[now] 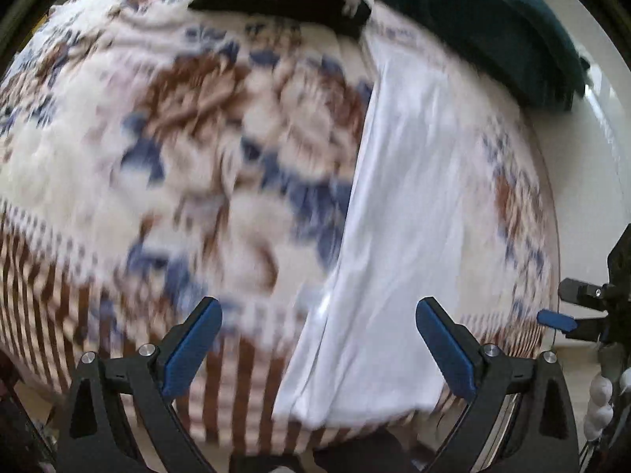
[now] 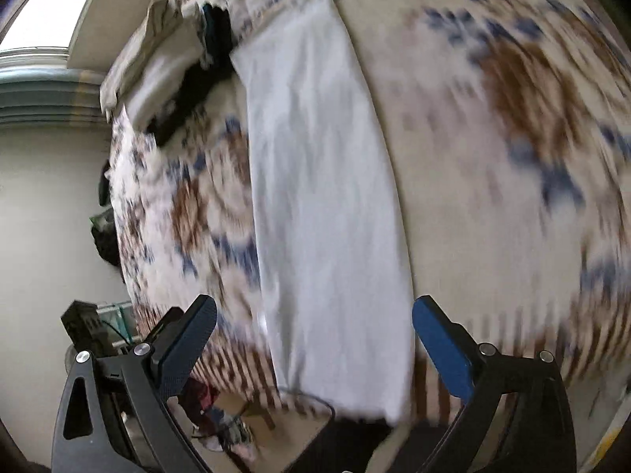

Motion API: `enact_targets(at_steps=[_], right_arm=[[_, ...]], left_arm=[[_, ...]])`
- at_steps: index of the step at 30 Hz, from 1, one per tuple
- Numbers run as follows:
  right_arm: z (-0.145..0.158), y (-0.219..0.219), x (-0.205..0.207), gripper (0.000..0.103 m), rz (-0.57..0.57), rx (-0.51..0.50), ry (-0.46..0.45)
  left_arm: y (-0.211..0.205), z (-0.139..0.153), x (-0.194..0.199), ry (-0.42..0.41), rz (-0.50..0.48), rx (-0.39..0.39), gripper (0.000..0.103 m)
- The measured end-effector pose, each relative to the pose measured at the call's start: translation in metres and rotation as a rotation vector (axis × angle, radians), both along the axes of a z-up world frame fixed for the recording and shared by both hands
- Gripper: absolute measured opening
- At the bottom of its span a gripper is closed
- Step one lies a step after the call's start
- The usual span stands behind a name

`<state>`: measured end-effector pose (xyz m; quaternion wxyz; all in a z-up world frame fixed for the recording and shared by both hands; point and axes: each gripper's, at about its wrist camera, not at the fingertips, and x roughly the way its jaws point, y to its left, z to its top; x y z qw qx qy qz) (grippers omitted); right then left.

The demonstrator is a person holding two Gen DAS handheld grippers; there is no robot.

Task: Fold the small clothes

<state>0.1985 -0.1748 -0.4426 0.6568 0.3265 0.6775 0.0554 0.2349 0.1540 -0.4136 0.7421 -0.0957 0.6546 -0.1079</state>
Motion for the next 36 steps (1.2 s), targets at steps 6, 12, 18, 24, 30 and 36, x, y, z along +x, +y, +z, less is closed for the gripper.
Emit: enact_targets(at_steps=[6,12,18,24,30,36], right_arm=[[-0.046,0.024,-0.085,0.051,-0.042,-0.05,0.119],[-0.113,0.031,-0.129,0.042,-0.143,0.008,0.22],[-0.142,0.033,-0.137,0.049,-0.156,-0.013,0.25],[-0.145,0.036,-0.14,0.049,-0.134,-0.036,0.26],[-0.153,0.045,-0.148,0.041,-0.121,-0.052,0.248],[-0.139,0.061,-0.151,0.005,-0.066,-0.122,0.214]], left_arm=[[-0.009,-0.06,-0.042,0.115,-0.037,0.013,0.098],[-0.022,-0.099,-0.054,0.18,-0.049,-0.032,0.006],[-0.02,-0.074,-0.061,0.094,-0.029,-0.046,0.001],[-0.011,-0.071,-0.065,0.082,-0.036,-0.02,0.001],[-0.005,-0.07,-0.066,0.067,-0.035,-0.015,0.001],[-0.003,-0.067,-0.074,0.074,-0.047,-0.025,0.0]])
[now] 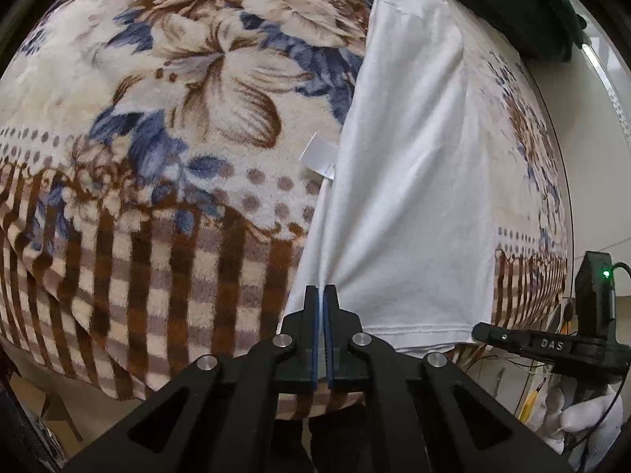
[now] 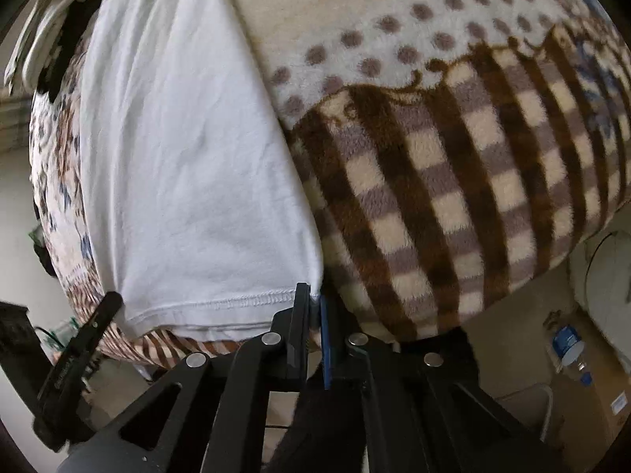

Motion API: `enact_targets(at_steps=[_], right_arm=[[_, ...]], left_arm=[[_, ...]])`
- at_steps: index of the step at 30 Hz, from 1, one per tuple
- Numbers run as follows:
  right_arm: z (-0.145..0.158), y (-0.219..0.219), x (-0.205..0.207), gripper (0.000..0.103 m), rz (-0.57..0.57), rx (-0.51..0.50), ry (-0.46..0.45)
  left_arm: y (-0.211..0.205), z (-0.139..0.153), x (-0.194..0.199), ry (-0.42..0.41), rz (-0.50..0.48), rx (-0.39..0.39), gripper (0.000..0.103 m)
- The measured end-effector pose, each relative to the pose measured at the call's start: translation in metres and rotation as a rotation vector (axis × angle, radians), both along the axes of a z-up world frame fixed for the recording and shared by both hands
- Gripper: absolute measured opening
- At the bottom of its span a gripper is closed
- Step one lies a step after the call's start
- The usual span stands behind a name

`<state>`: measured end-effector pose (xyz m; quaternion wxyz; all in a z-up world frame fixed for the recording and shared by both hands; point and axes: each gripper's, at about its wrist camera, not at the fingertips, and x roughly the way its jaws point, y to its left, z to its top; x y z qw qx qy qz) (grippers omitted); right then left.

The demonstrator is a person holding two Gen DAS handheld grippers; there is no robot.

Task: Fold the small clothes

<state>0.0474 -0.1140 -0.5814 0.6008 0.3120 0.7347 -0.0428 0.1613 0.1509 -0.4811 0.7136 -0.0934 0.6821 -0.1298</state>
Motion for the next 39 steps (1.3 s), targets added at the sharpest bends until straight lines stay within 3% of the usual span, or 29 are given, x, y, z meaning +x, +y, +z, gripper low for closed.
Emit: enact_targets(at_steps=[8,12,16,18,19,20,21,22,23,27,30,34,36,37,39], right_arm=[[0.014,0.003,-0.004,0.004,0.048,-0.02,0.001],[0.002,-0.003,-0.005,0.004,0.037,-0.017,0.026],[-0.015,-0.01,0.001,0.006,-0.012,0.035,0.045],[-0.013,-0.013,0.003,0.016,-0.023,0.08,0.042],[-0.008,-0.016,0.003,0.023,-0.032,0.082,0.029],[-0.001,-0.018,0.004,0.04,-0.045,0.085,0.006],[0.007,-0.022,0.005,0.05,-0.06,0.093,-0.03],[0.011,-0.023,0.006,0.065,-0.065,0.096,-0.051],[0.014,-0.025,0.007,0.071,-0.065,0.097,-0.067],[0.001,-0.029,0.009,0.071,-0.077,0.101,-0.043],[-0.021,-0.029,0.005,0.071,-0.081,0.135,-0.001],[-0.039,-0.023,-0.001,0.071,-0.09,0.169,0.019],[-0.042,-0.023,-0.002,0.071,-0.104,0.182,0.013],[-0.043,-0.023,-0.003,0.071,-0.115,0.191,0.01],[-0.044,-0.033,-0.005,0.069,-0.144,0.211,0.001]], left_arm=[[0.0,-0.015,-0.006,0.029,0.003,0.022,0.001],[0.0,-0.039,-0.004,0.077,0.007,0.027,0.001],[0.009,-0.029,0.003,0.1,0.069,-0.023,0.004],[0.019,-0.017,0.003,0.065,0.106,-0.071,0.016],[0.026,-0.012,0.002,0.046,0.136,-0.082,0.039],[0.031,-0.011,0.002,0.038,0.159,-0.098,0.062],[0.037,-0.012,0.002,0.036,0.187,-0.131,0.065],[0.043,-0.018,0.002,0.052,0.217,-0.154,0.065],[0.045,-0.025,0.002,0.073,0.229,-0.167,0.065],[0.035,-0.051,0.001,0.151,0.178,-0.223,0.065],[0.019,-0.053,-0.004,0.152,0.109,-0.19,0.065],[0.002,-0.05,-0.011,0.142,0.087,-0.204,0.062],[0.002,-0.05,-0.013,0.132,0.1,-0.189,0.034],[0.004,-0.053,-0.014,0.136,0.105,-0.197,0.012],[0.006,-0.05,-0.016,0.121,0.116,-0.208,0.01]])
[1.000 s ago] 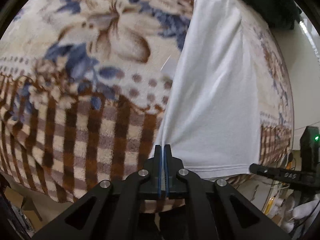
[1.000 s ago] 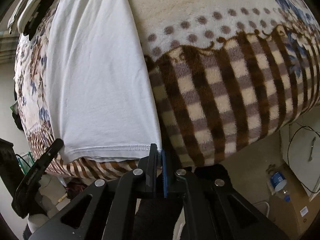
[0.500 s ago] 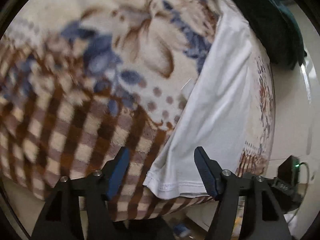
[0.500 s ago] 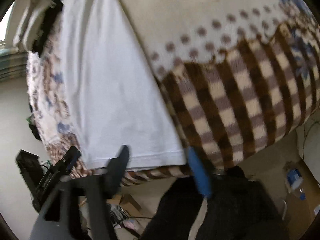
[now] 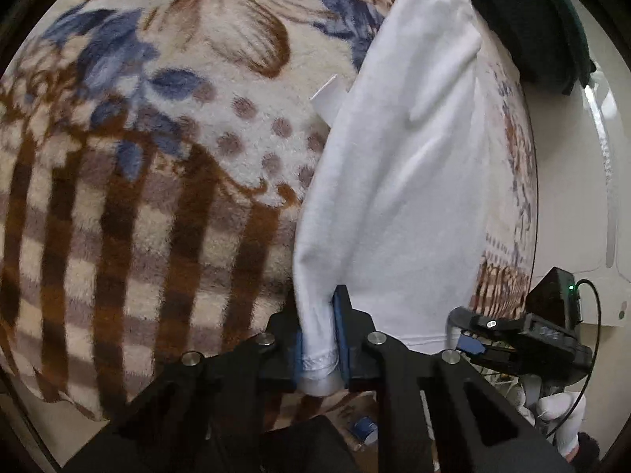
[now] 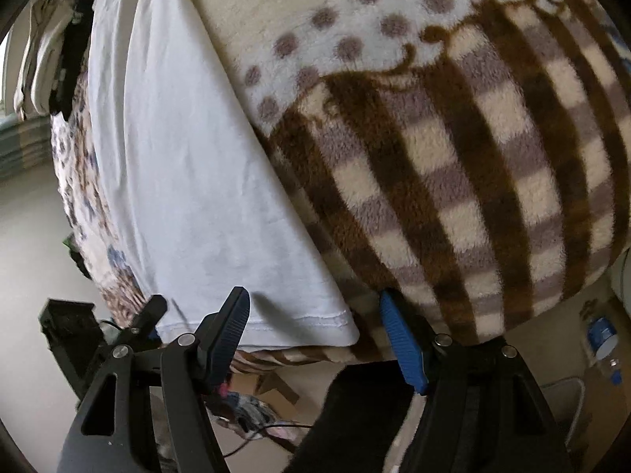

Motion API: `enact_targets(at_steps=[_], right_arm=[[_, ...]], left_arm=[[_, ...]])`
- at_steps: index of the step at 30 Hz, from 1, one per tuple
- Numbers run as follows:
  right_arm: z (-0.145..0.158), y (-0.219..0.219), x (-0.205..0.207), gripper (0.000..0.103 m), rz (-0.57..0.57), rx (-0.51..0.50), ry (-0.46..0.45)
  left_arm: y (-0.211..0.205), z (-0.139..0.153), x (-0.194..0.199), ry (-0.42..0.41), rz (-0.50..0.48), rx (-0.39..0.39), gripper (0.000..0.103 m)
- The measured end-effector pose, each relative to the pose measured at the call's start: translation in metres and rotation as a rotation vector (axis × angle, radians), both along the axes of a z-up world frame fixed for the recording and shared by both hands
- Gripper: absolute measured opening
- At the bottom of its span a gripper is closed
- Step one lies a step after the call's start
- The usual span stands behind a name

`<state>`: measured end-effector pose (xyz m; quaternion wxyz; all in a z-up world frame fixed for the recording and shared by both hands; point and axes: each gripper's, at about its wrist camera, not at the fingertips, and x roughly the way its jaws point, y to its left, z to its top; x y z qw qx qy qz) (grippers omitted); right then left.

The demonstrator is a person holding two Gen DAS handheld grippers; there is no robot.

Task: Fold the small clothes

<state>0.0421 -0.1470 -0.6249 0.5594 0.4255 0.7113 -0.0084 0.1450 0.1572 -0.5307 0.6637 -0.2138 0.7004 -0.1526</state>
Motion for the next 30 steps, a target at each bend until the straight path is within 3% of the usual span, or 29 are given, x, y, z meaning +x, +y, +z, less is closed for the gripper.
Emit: enact_targets(at_steps=[4,5,6,14,20,25,30], right_arm=[[0.003,-0.012,-0.003,0.023,0.006,0.034,-0.021],[0.005,-0.013,-0.003,0.014,0.008,0.039,-0.027],[0.009,-0.013,-0.004,0.01,0.005,0.045,-0.038],[0.07,-0.03,0.007,0.006,-0.053,0.108,-0.142],[0.129,-0.049,0.06,0.006,-0.1,0.118,-0.272],[0.152,-0.056,0.099,0.006,-0.04,0.054,-0.307],[0.119,-0.067,0.079,0.006,-0.022,-0.026,-0.195]], left_arm=[[0.001,0.012,-0.002,-0.031,0.008,-0.012,0.005],[0.001,0.015,-0.001,-0.036,0.014,-0.014,0.005],[0.002,0.02,0.0,-0.044,0.024,-0.022,0.005],[0.006,0.083,0.047,-0.191,0.083,-0.116,0.004],[-0.011,0.11,0.11,-0.297,0.05,-0.144,0.004],[-0.007,0.107,0.118,-0.267,0.026,-0.128,0.004],[-0.012,0.053,0.087,-0.108,0.062,-0.105,0.006]])
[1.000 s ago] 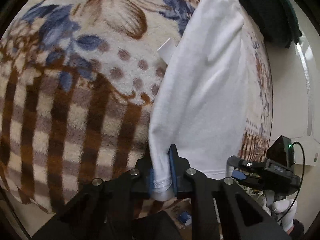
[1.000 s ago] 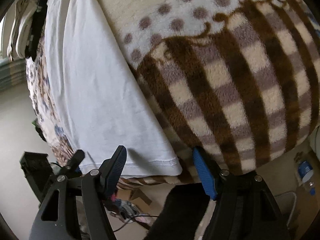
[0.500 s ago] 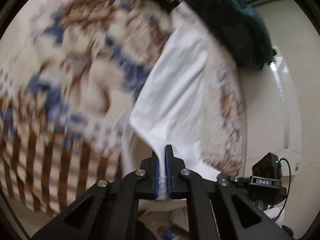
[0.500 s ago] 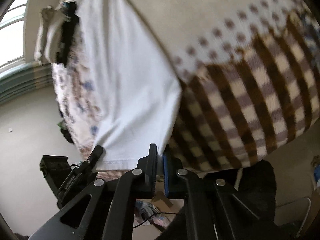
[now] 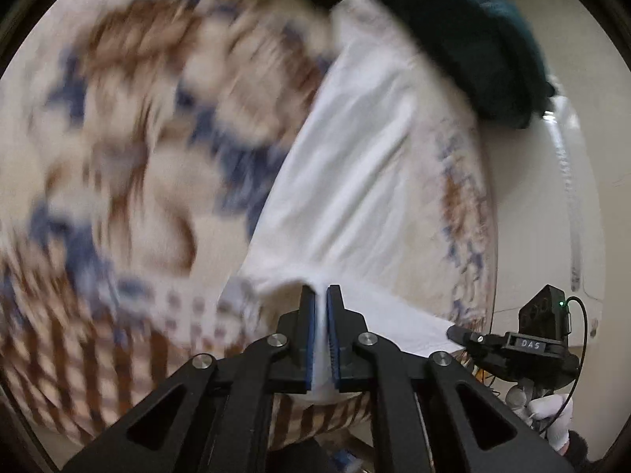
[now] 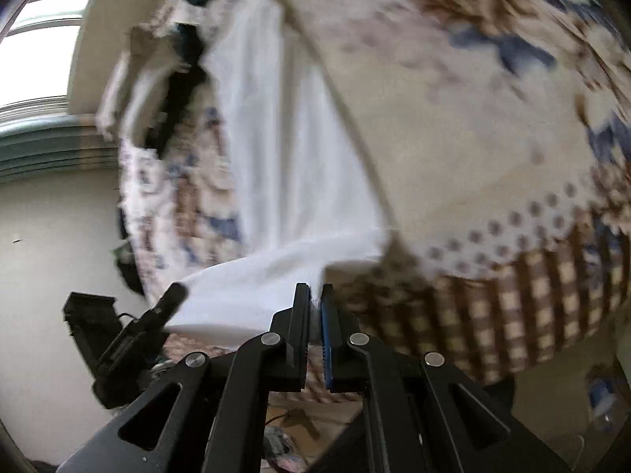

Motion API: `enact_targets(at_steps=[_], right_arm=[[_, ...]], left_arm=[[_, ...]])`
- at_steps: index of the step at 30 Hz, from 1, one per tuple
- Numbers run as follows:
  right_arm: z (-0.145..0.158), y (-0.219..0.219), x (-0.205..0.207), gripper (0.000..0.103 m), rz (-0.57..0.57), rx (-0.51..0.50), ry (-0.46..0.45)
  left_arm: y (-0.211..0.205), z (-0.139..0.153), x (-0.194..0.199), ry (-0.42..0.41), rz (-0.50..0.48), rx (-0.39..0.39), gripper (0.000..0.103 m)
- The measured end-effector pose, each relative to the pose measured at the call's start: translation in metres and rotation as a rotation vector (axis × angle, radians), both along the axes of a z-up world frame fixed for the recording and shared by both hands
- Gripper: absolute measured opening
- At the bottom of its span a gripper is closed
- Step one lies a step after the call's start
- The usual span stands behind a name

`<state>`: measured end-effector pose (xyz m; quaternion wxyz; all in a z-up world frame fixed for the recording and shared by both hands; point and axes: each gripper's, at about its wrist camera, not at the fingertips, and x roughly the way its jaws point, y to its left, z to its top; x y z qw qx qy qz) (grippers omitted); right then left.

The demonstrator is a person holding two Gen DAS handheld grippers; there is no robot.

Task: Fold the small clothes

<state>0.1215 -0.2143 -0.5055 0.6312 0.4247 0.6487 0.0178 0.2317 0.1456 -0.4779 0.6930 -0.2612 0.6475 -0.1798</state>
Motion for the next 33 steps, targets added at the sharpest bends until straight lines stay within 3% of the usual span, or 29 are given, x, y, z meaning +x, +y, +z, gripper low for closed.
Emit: enact_targets(at_steps=[1,3,4,5,9,12,16,18,19,22,26,30,33], right_arm=[[-0.01,-0.007,-0.007,0.006,-0.007,0.005,0.024],[-0.03,-0.013,-0.014,0.006,-0.013,-0.004,0.063],[-0.038,-0.015,-0.015,0.006,-0.008,-0.008,0.078],[-0.044,-0.018,-0.018,0.006,-0.003,-0.01,0.085],[-0.059,-0.028,-0.021,0.006,0.006,-0.012,0.102],[-0.06,-0.03,-0.019,0.006,0.013,-0.009,0.101],[-0.06,-0.023,-0.015,0.006,0.027,-0.01,0.103],[-0.062,-0.02,-0.014,0.006,0.032,-0.011,0.11],[-0.063,-0.016,-0.014,0.006,0.03,-0.012,0.116],[-0.06,-0.015,-0.019,0.006,0.024,-0.02,0.121],[-0.054,-0.008,-0.029,0.006,0.03,-0.031,0.129],[-0.05,0.008,-0.044,0.006,0.045,-0.039,0.145],[-0.054,0.021,-0.053,0.006,0.084,-0.095,0.172]], left_arm=[[0.001,-0.015,-0.01,0.06,0.027,-0.019,0.009],[0.006,-0.04,-0.034,0.15,0.106,-0.033,0.033],[0.008,-0.047,-0.045,0.169,0.142,-0.056,0.054],[0.01,-0.054,-0.056,0.183,0.176,-0.064,0.057],[-0.002,-0.067,-0.081,0.238,0.202,-0.057,0.057],[-0.027,-0.07,-0.085,0.243,0.144,-0.059,0.057],[-0.053,-0.079,-0.077,0.223,0.089,0.036,0.055],[-0.054,-0.075,-0.074,0.189,0.094,0.074,0.031],[-0.055,-0.07,-0.073,0.17,0.079,0.099,0.002],[-0.05,-0.049,-0.079,0.115,0.023,0.149,0.001],[-0.024,-0.026,-0.097,0.101,-0.04,0.224,0.001],[-0.002,-0.027,-0.098,0.11,-0.061,0.275,0.002],[0.004,-0.035,-0.095,0.143,-0.09,0.257,0.006]])
